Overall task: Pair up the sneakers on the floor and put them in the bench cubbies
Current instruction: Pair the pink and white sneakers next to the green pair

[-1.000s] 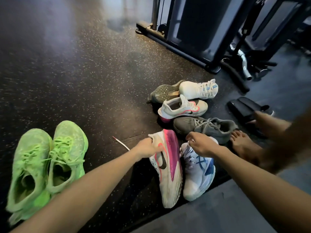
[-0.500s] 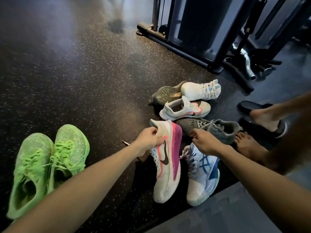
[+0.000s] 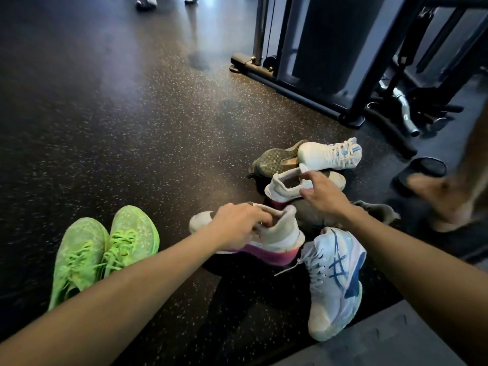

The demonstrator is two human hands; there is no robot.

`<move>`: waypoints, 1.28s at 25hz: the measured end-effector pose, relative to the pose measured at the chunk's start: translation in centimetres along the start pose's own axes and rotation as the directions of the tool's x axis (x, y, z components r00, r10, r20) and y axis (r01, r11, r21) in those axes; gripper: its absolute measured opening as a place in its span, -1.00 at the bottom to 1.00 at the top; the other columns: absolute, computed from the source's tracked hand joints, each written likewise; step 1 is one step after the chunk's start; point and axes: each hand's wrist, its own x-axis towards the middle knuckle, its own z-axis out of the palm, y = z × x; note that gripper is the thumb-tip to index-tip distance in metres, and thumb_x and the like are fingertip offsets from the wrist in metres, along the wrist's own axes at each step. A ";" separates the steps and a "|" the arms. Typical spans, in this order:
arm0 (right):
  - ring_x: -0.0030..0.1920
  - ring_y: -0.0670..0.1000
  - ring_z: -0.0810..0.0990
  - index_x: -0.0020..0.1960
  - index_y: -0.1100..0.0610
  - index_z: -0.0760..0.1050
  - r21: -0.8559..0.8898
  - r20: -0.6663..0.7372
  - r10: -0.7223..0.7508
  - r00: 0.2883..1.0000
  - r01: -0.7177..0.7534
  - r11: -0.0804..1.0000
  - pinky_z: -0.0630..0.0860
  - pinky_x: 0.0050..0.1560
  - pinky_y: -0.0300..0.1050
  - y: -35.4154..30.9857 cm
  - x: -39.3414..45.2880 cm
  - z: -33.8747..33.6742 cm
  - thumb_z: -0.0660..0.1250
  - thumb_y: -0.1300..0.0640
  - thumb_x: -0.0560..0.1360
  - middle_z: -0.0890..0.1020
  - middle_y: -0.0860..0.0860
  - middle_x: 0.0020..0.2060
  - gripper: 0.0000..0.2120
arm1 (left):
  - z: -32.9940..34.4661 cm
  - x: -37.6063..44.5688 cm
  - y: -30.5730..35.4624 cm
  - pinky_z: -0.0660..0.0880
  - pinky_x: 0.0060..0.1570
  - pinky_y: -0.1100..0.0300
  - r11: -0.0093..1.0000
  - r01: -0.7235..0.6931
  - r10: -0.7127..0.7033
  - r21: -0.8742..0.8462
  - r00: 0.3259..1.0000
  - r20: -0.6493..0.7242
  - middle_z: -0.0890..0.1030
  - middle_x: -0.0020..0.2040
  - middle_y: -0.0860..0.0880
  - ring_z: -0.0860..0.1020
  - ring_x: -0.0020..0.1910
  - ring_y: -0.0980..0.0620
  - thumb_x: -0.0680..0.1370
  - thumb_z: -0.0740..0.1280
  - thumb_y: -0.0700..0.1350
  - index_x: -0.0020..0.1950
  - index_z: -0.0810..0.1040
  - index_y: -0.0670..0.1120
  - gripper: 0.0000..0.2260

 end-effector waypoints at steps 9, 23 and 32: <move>0.01 0.26 0.62 0.17 0.29 0.37 0.038 0.162 0.173 0.972 -0.181 0.983 0.59 -0.15 0.09 -2.7 6.0 7.2 0.27 0.01 0.55 0.58 0.23 0.03 -0.62 | 4.1 -4.5 -3.6 0.45 -0.11 0.08 0.809 -0.448 0.480 0.381 0.877 0.011 0.58 -0.09 0.12 0.54 0.00 0.04 0.50 0.21 -0.14 -0.01 0.56 0.13 -0.79; 0.10 0.29 0.56 0.21 0.27 0.50 -0.049 -0.092 0.117 0.989 -0.121 0.991 0.47 0.03 0.07 -0.3 6.2 8.8 0.29 0.12 0.56 0.61 0.29 0.05 -0.71 | 7.8 -8.1 -6.3 0.37 -0.06 0.25 0.800 -0.473 0.486 0.369 0.872 0.064 0.57 -0.11 0.13 0.53 -0.05 0.08 0.52 0.13 -0.15 -0.08 0.55 0.11 -0.76; 0.06 0.30 0.57 0.12 0.34 0.51 0.102 -0.144 0.156 0.977 -0.142 0.985 0.36 -0.09 -0.03 -0.4 4.1 6.5 0.32 0.15 0.55 0.62 0.34 0.00 -0.74 | 7.4 -8.2 -5.3 0.45 0.17 0.05 0.940 -0.265 0.218 0.214 0.951 0.221 0.51 0.15 -0.09 0.43 0.20 -0.08 0.46 0.31 -0.09 0.18 0.52 -0.08 -0.70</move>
